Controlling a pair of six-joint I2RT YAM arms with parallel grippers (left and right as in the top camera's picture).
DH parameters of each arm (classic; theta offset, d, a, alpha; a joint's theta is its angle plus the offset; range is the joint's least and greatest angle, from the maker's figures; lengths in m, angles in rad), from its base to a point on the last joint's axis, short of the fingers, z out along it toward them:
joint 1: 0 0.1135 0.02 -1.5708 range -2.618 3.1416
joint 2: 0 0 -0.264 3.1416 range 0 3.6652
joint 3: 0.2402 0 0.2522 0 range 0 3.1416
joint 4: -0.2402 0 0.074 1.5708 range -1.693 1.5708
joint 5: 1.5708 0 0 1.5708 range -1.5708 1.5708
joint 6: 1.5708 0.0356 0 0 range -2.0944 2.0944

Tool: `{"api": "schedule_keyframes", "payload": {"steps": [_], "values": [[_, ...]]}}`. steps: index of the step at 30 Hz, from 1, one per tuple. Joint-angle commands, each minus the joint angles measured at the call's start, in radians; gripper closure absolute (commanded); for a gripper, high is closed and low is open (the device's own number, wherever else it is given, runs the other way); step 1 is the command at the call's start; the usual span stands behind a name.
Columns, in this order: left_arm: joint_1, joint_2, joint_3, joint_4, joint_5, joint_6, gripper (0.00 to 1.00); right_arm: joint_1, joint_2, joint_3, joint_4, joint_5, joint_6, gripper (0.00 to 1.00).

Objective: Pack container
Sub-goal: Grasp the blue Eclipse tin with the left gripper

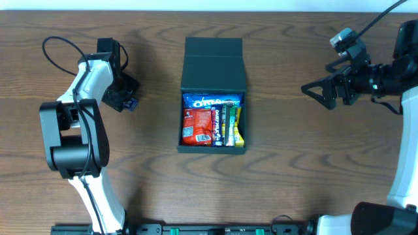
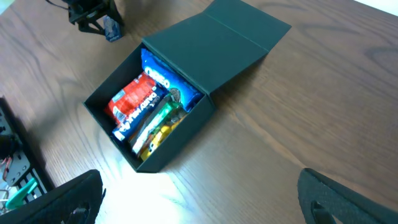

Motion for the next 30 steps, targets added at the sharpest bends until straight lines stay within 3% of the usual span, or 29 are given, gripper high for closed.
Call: {"api": "schedule_keyframes", "payload": {"steps": [1,30], "values": [[0.005,0.021,-0.005,-0.001,-0.034,0.025,0.38,0.008,0.006,0.008,0.000,-0.012,0.000,0.01],[0.005,0.038,-0.005,-0.008,-0.031,0.082,0.44,0.008,0.006,0.008,0.000,-0.012,0.000,0.01]]}}
